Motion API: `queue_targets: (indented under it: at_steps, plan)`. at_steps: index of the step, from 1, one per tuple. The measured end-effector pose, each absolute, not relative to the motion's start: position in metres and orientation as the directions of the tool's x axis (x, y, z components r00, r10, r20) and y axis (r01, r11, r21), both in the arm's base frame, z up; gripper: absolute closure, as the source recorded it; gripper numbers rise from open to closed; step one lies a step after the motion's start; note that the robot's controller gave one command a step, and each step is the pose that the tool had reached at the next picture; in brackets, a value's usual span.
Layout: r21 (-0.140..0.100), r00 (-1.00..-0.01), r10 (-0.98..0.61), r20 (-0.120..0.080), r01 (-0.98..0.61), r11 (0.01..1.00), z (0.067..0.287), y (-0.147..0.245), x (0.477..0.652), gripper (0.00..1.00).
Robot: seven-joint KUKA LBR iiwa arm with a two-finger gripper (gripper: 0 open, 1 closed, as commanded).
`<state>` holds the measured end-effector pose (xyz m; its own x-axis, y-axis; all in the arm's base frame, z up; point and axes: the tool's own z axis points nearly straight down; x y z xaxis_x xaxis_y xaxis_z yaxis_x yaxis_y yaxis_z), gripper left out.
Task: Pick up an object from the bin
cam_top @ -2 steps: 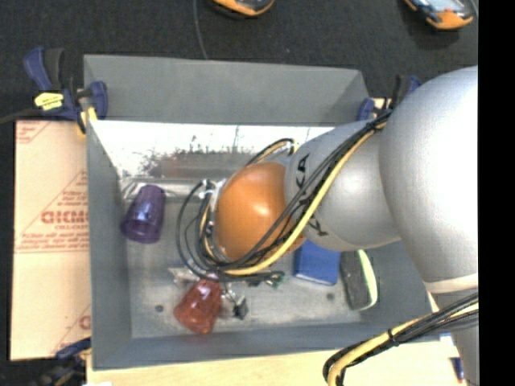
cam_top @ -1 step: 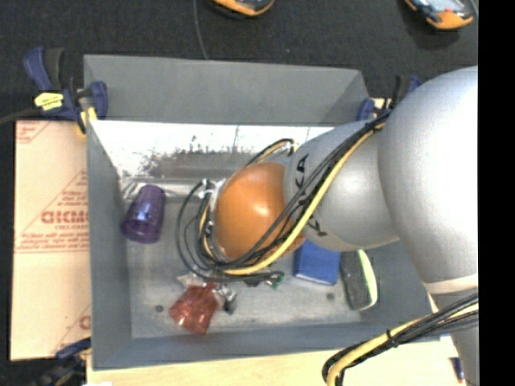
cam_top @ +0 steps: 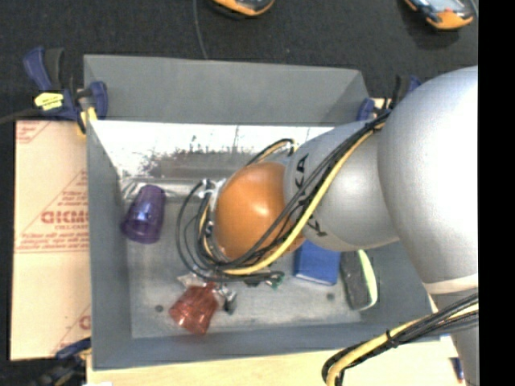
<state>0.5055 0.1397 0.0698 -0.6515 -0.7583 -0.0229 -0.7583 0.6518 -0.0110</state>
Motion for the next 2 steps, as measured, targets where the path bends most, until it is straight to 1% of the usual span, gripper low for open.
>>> queue_targets:
  at_steps: [1,2]
  plan:
    - [-0.009,-0.62,-0.784,-0.018,-0.784,0.62,0.13,0.134,0.504,1.0]
    - [-0.025,-0.431,-0.902,-0.025,-0.902,0.432,0.139,0.133,0.529,1.0]
